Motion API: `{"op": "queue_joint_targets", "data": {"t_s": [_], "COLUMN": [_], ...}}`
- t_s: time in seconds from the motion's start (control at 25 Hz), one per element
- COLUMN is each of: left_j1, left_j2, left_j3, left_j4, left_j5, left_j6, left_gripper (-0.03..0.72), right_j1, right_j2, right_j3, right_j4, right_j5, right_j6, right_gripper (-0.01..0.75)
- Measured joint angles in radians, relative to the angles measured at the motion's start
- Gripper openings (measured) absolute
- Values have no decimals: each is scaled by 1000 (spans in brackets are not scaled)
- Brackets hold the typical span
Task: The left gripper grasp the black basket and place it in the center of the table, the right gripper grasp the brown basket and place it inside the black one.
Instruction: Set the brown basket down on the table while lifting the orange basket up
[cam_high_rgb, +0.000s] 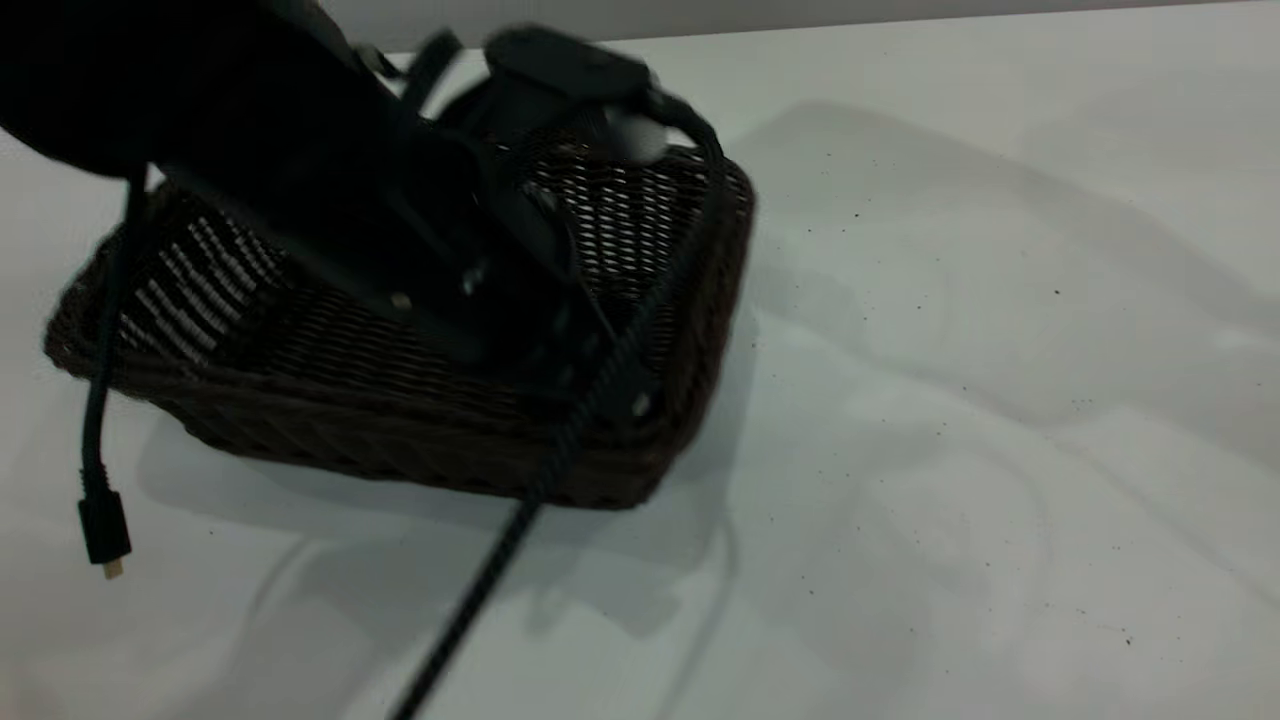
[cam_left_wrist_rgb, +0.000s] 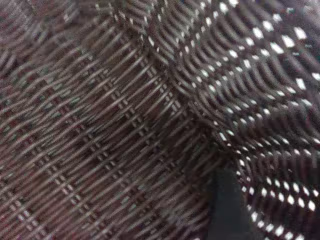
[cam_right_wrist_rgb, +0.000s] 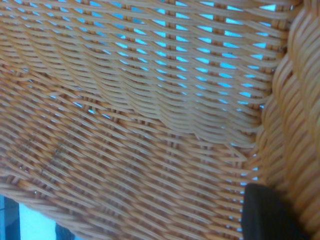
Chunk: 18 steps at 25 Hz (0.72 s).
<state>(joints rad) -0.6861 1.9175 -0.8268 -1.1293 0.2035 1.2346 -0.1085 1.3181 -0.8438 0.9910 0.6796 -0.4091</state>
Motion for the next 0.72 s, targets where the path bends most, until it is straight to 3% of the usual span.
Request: {"op": "queue_joint_targets", "data": {"t_s": [0.24,0.72], "left_j1": [-49,-55], "left_j2": [13,36], "left_j3": [-15,-109], "left_j4": [-25,-51], "left_j5": [-17,-35], "left_j6": [41,65], "left_gripper": [363,363], "right_j1": [0,0], "right_j2": [0,0], "right_j3": [0,0], "right_j4": [-3,-12], "right_j5": [0,-3], "right_j6": [-1,-2], "right_gripper": [99,99]}}
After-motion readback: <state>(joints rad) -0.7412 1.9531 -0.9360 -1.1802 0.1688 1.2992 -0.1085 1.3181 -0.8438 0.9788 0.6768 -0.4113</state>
